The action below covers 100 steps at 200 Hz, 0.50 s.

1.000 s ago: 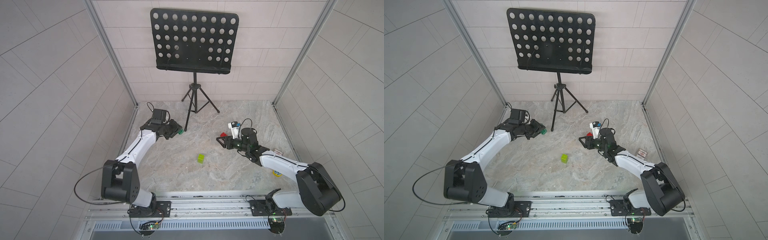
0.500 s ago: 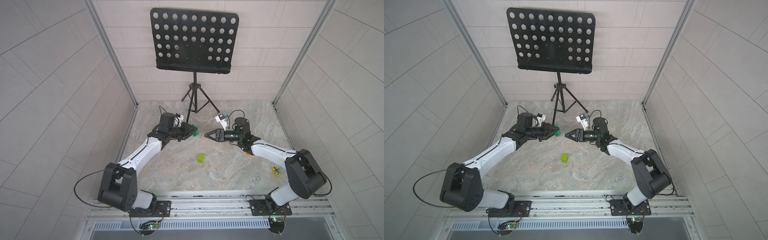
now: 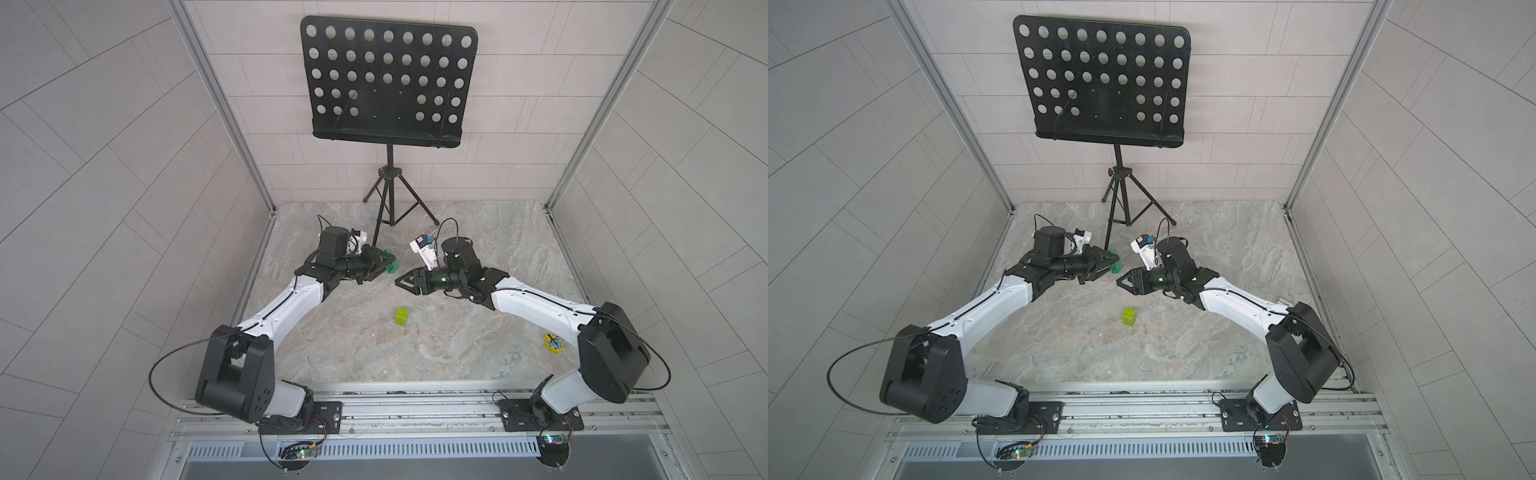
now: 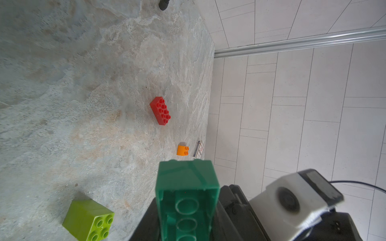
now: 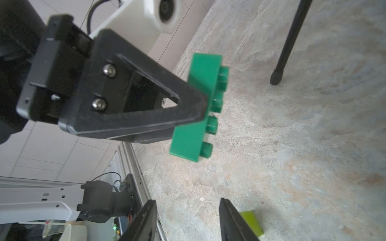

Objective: Assemble an ice cream with lego
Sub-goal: Place the lego brick at the center of the board.

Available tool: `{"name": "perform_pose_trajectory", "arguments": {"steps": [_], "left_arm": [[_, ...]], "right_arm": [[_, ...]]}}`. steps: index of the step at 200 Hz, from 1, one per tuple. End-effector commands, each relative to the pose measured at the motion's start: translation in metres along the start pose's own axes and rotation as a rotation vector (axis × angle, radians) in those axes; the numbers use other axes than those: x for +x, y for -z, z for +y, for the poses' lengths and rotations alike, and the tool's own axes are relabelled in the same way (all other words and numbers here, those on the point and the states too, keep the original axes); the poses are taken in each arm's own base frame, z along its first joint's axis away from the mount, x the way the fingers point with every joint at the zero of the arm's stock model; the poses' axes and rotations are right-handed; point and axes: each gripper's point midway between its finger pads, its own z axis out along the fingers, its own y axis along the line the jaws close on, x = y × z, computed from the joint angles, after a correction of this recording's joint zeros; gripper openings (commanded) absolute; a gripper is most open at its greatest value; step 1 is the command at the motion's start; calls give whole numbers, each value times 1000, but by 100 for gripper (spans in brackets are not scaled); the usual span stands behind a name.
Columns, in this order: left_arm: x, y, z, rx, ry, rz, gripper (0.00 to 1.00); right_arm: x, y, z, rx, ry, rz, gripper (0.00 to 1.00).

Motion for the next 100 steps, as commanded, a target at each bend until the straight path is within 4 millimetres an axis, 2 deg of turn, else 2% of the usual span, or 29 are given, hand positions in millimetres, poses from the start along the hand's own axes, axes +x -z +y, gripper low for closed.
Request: {"name": "perform_pose_trajectory", "arguments": {"steps": [1, 28, 61, 100], "left_arm": [[1, -1, 0, 18, 4, 9, 18], [1, -1, 1, 14, 12, 8, 18], [2, -1, -1, 28, 16, 11, 18], [2, -1, -3, 37, 18, 10, 19]], "right_arm": [[-7, -3, -3, 70, 69, -14, 50], [-11, -5, 3, 93, 107, -38, 47], [-18, -8, -7, 156, 101, -46, 40], [-24, -14, -9, 181, 111, -52, 39]]}}
